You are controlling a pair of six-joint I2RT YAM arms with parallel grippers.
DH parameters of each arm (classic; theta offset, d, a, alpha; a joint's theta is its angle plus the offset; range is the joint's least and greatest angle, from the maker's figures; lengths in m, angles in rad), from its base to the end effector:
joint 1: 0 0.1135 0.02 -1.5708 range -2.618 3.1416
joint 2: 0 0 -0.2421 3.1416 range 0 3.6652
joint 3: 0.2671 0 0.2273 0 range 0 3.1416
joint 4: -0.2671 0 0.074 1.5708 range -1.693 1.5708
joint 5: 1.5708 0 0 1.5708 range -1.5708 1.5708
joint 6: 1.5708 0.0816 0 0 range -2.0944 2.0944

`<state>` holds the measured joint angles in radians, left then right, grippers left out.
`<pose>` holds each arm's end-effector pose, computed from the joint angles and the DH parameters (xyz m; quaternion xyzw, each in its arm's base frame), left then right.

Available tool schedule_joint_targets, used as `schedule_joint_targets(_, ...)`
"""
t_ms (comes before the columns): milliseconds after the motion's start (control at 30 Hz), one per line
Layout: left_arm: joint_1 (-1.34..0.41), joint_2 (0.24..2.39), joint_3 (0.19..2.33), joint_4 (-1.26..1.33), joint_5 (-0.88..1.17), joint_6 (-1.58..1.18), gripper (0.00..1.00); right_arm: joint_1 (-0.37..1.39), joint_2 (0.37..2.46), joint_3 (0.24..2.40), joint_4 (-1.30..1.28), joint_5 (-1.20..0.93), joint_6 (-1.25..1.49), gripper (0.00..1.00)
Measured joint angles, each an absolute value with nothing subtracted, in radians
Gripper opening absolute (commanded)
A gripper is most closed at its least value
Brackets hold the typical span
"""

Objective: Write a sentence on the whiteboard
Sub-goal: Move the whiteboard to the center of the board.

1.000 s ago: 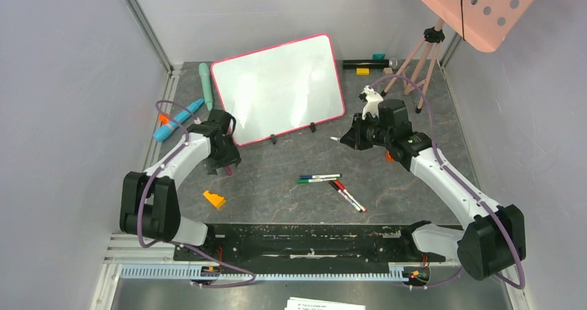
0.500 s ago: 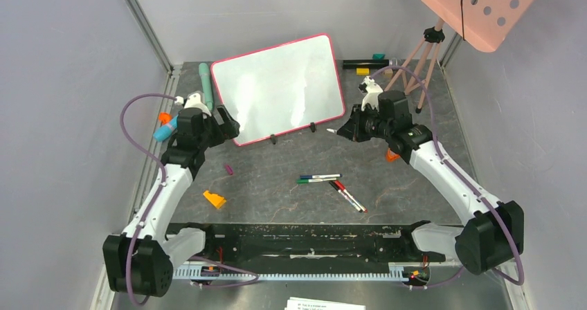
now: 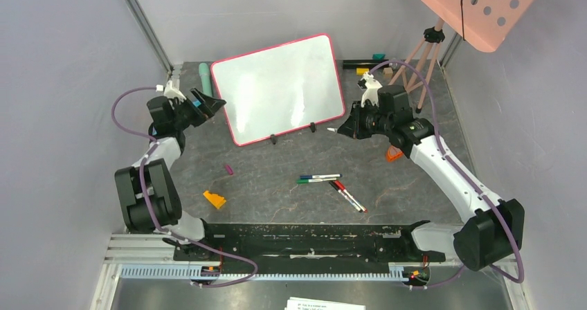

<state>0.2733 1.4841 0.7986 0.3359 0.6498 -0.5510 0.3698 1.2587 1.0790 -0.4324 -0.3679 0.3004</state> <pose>0.3381 0.0435 0.2147 -0.1433 0.7847 -0.3342 0.5019 0.2644 0.1340 0.2775 -0.1146 0.8689 0.3024 0.3748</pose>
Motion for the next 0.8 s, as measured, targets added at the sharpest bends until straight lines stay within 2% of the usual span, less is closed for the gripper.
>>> schedule_joint_targets(267, 0.279, 1.75, 1.085, 0.488, 0.963, -0.617, 1.0, 0.37, 1.262, 1.079, -0.448, -0.366, 0.294, 0.0)
schedule_joint_targets(433, 0.282, 1.88, 1.109, 0.662, 1.111, -0.762, 1.0, 0.37, 1.281, 1.081, -0.451, -0.361, 0.288, 0.0)
schedule_joint_targets(567, 0.282, 1.908, 1.106, 0.668, 1.135, -0.778, 1.0, 0.37, 1.295, 1.086, -0.451, -0.357, 0.287, 0.0)
schedule_joint_targets(800, 0.282, 1.895, 1.159, 0.387, 1.04, -0.593, 1.0, 0.37, 1.319, 1.116, -0.449, -0.349, 0.287, 0.0)
